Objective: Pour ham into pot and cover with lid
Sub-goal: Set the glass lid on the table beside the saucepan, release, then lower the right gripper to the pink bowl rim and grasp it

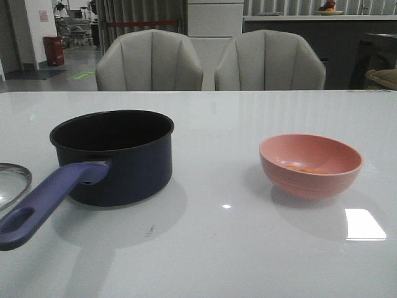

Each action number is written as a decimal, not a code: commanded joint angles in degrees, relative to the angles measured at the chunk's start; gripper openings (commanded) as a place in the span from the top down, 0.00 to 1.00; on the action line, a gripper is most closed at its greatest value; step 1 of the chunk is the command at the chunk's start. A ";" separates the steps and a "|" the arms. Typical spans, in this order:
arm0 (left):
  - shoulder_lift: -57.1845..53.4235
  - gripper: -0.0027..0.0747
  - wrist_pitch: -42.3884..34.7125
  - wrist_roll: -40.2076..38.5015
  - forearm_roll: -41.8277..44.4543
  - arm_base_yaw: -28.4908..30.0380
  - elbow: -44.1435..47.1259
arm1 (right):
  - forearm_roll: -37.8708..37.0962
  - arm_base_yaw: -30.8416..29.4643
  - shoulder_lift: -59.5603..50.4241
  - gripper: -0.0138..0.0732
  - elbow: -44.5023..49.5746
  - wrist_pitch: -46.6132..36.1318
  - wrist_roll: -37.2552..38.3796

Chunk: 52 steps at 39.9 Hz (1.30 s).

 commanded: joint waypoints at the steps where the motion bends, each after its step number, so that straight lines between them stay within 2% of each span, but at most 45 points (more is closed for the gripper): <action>1: -0.85 0.17 -6.08 0.00 0.00 -2.73 0.17 | -0.61 0.06 -1.10 0.66 -0.30 -4.67 -0.06; 19: -5.06 0.17 -7.51 0.00 0.33 -5.38 1.29 | -0.67 0.06 -1.10 0.66 -0.30 -5.30 -0.12; 22: -5.06 0.17 -7.51 0.00 0.33 -5.38 1.29 | 0.24 0.06 -1.10 0.66 -0.36 -9.61 0.19; 26: -5.11 0.17 -7.51 0.00 0.33 -5.38 1.29 | 3.36 0.06 -1.10 0.66 -0.62 -20.06 0.98; 28: -5.32 0.17 -7.51 0.00 0.33 -5.38 1.29 | 4.44 0.06 -0.92 0.66 -1.99 -21.44 0.98; 32: -5.45 0.17 -8.04 0.00 0.33 -5.38 1.29 | 4.84 0.06 1.42 0.66 -8.41 -13.70 0.98; 37: -5.45 0.17 -9.06 0.00 0.33 -5.87 1.29 | 3.36 0.06 8.85 0.66 -19.45 5.32 0.98; 41: -5.45 0.17 -8.72 0.00 0.33 -6.24 1.29 | 2.90 0.06 15.10 0.66 -26.11 14.97 0.98; 44: -5.45 0.17 -8.72 0.00 0.33 -6.24 1.29 | 2.90 0.06 18.16 0.66 -28.04 17.41 0.98; 52: -5.45 0.17 -8.37 0.00 0.33 -6.24 1.29 | 3.93 0.06 21.95 0.66 -28.05 17.05 1.13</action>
